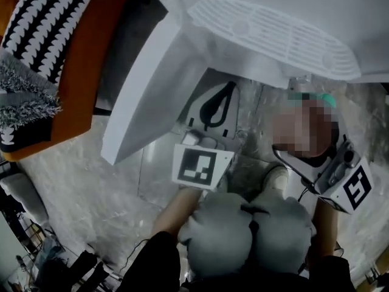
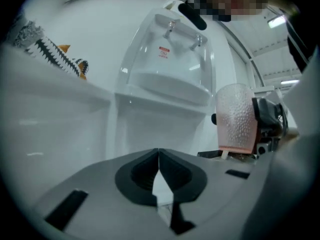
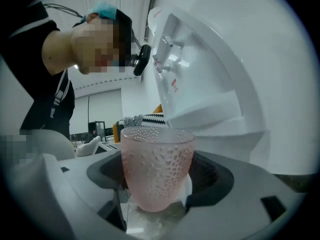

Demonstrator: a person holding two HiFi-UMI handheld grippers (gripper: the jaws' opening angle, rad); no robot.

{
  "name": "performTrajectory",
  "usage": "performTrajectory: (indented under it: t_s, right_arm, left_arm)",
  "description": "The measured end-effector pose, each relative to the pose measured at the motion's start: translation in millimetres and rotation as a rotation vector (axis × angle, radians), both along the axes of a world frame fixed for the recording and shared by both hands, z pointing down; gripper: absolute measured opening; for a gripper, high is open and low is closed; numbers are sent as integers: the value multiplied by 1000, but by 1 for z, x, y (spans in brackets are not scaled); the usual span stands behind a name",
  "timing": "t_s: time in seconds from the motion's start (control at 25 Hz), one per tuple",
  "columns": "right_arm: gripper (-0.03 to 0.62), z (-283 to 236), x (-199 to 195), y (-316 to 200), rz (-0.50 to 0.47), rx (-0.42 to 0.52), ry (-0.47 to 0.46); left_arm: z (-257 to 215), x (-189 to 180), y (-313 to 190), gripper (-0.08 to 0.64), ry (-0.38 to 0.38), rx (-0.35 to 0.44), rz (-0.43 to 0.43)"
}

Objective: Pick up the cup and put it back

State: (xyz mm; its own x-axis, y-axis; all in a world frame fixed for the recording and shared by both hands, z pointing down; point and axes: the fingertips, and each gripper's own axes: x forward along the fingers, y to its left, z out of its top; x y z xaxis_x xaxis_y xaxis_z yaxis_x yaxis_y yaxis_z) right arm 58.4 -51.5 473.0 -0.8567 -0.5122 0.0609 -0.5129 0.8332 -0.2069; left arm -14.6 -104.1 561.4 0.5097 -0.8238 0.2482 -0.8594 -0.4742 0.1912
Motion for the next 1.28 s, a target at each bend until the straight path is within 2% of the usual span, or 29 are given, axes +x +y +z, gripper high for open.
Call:
performTrajectory:
  t_s: [0.12, 0.28, 0.36, 0.48, 0.6, 0.76, 0.92, 1.12, 1.28]
  right_arm:
    - [383, 33, -3, -13, -2, 6, 13]
    - [385, 66, -11, -21, -16, 38, 26]
    - [383, 80, -10, -25, 17, 43, 7]
    - [384, 103, 2, -31, 80, -8, -19]
    - [385, 121, 9, -38, 113, -35, 14]
    - [384, 145, 11, -47, 203, -44, 55]
    - [383, 145, 3, -61, 279, 1, 71]
    - [385, 151, -14, -88, 324, 61, 143]
    - [383, 154, -22, -116, 353, 118, 181]
  left_arm:
    - [43, -5, -11, 14, -4, -12, 27]
    - [64, -4, -12, 14, 15, -1, 63]
    - [70, -3, -12, 14, 17, -12, 65]
    - [85, -1, -8, 14, 15, -37, 53]
    - [94, -1, -6, 14, 36, -39, 18]
    - [98, -4, -6, 14, 67, -54, -4]
    - [86, -14, -2, 14, 71, -27, -14]
    - [95, -32, 11, 14, 55, -73, -30]
    - [93, -40, 12, 14, 43, -63, -41]
